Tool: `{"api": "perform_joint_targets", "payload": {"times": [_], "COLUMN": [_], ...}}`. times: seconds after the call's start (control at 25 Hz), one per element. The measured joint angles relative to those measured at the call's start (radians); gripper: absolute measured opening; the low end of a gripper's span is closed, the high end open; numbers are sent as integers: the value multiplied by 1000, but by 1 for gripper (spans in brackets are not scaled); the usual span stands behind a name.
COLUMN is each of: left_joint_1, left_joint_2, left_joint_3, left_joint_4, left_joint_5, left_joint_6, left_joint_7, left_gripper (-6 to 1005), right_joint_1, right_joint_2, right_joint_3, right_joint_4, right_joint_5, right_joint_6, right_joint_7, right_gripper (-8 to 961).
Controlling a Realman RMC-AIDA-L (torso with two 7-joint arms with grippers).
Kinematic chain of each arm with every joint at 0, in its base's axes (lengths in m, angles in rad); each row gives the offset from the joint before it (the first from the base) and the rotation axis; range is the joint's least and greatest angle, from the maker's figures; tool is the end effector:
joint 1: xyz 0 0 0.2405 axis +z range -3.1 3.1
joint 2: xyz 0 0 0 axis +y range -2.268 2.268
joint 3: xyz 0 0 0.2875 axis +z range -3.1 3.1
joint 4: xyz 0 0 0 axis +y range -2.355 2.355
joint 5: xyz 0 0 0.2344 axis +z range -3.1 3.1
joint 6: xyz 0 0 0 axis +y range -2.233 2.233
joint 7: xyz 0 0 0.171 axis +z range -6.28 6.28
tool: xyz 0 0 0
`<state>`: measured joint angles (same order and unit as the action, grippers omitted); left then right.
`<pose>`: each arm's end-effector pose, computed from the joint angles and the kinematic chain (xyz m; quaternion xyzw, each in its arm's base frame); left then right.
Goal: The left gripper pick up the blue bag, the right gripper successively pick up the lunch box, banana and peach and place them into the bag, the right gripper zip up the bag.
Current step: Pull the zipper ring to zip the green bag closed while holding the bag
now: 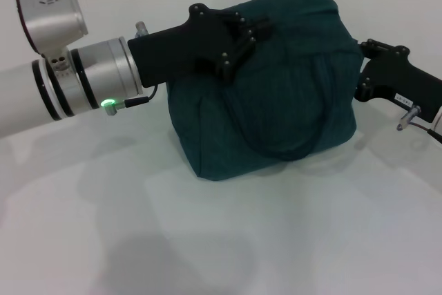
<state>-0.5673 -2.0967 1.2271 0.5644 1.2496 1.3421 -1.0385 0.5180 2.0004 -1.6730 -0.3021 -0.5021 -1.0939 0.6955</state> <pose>-0.1967 0.4012 -0.0787 -0.9070 -0.0703 -0.3746 0.1792 0.2925 0.4103 -0.0737 -0.8658 0.1658 0.3181 0.3488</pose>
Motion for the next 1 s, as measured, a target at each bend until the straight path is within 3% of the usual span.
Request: {"api": "perform_joint_targets", "payload": {"times": [0.24,0.52,0.72,1.0], "left_joint_1": [1,2,3,3], "left_joint_2": [1,1,1,1], "left_joint_3": [0,0,0,0], "left_joint_4": [0,0,0,0], "left_joint_5": [0,-4,-5,-18], "left_joint_6": [0,0,0,0], "left_joint_7": [7,12,12,12], "left_gripper": [33,31,33,34], "right_joint_1": [-6,-5,-11,-33], "right_joint_2": [-26,-29,-24,-26], "right_joint_3": [4,2,6,34], "right_joint_4": [-42,-45,-45,-35], "right_joint_5": [-53,-79,-77,-80], "right_joint_6": [-3,-4,-6,0], "right_joint_7": [76,82,75,70], "right_gripper": [392,528,435,180]}}
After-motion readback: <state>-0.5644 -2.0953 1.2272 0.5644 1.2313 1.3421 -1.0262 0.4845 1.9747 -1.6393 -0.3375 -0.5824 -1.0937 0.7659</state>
